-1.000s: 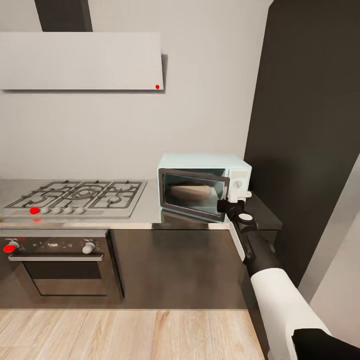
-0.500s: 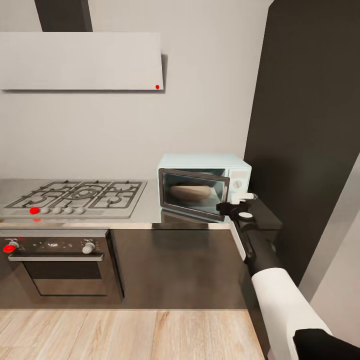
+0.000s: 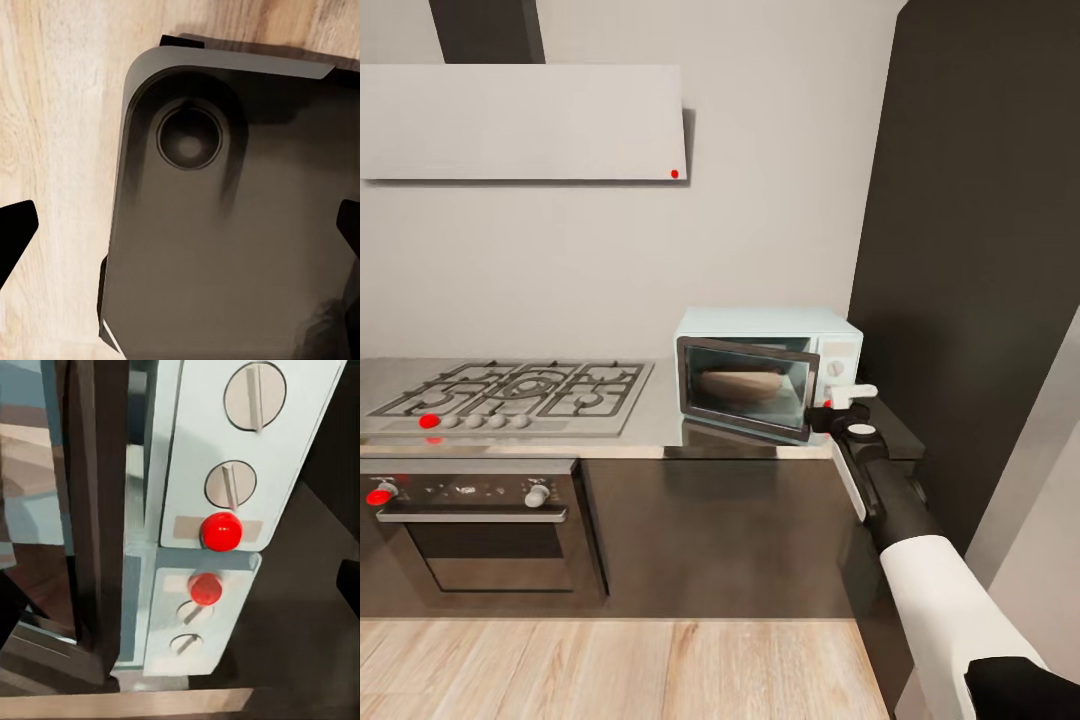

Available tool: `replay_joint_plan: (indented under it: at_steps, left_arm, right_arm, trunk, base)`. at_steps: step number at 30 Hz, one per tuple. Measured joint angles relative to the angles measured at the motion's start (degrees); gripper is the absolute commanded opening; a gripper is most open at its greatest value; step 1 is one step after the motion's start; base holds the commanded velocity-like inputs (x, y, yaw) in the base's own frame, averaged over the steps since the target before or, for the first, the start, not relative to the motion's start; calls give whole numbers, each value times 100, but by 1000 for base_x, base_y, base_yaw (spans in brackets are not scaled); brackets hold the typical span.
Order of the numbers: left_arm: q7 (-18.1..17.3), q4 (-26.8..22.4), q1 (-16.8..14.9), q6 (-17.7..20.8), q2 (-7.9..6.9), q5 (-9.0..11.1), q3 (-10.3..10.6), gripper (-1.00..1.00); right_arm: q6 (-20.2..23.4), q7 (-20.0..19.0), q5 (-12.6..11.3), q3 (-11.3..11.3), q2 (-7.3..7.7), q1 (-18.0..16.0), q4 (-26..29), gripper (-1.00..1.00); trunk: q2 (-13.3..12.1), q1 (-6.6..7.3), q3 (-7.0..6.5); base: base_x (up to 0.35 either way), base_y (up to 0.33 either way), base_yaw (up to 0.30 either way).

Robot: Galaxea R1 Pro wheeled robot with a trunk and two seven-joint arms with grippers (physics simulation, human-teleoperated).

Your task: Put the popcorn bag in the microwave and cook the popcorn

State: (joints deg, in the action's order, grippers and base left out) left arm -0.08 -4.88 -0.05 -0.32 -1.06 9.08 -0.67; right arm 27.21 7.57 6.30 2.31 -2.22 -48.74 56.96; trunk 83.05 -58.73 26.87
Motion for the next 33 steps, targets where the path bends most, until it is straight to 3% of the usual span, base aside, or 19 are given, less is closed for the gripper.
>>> replay_joint_plan:
  at_steps: [4, 10, 13, 17, 26, 29, 33]
  left_arm:
    - [0, -2, -1, 0, 1, 0, 4, 100]
    - [0, -9, -2, 0, 0, -1, 7, 100]
    - [1, -9, 1, 0, 0, 0, 5, 100]
    - [3, -9, 1, 0, 0, 0, 5, 100]
    - [4, -9, -3, 0, 0, -1, 7, 100]
    - [0, -12, -2, 0, -6, 0, -4, 100]
    - [3, -22, -2, 0, -9, 1, -9, 100]
  right_arm:
    - [24, 21, 4, -246, 3, 0, 161, 100]
    - [30, 28, 6, -290, 6, 0, 185, 100]
    - [22, 35, 8, -514, 14, 0, 185, 100]
    - [13, 28, 9, -781, 193, 0, 188, 100]
    - [13, 25, 15, -833, 227, 0, 194, 100]
    - [82, -70, 42, -737, 324, 6, 218, 100]
    - [48, -4, 55, -660, 197, 8, 252, 100]
  trunk:
    - [0, 0, 0]
    - [0, 0, 0]
    - [0, 0, 0]
    - [0, 0, 0]
    - [0, 0, 0]
    - [0, 0, 0]
    - [0, 1, 0]
  base:
    - [0, 0, 0]
    - [0, 0, 0]
    - [0, 0, 0]
    - [0, 0, 0]
    - [0, 0, 0]
    - [0, 0, 0]
    - [72, 0, 0]
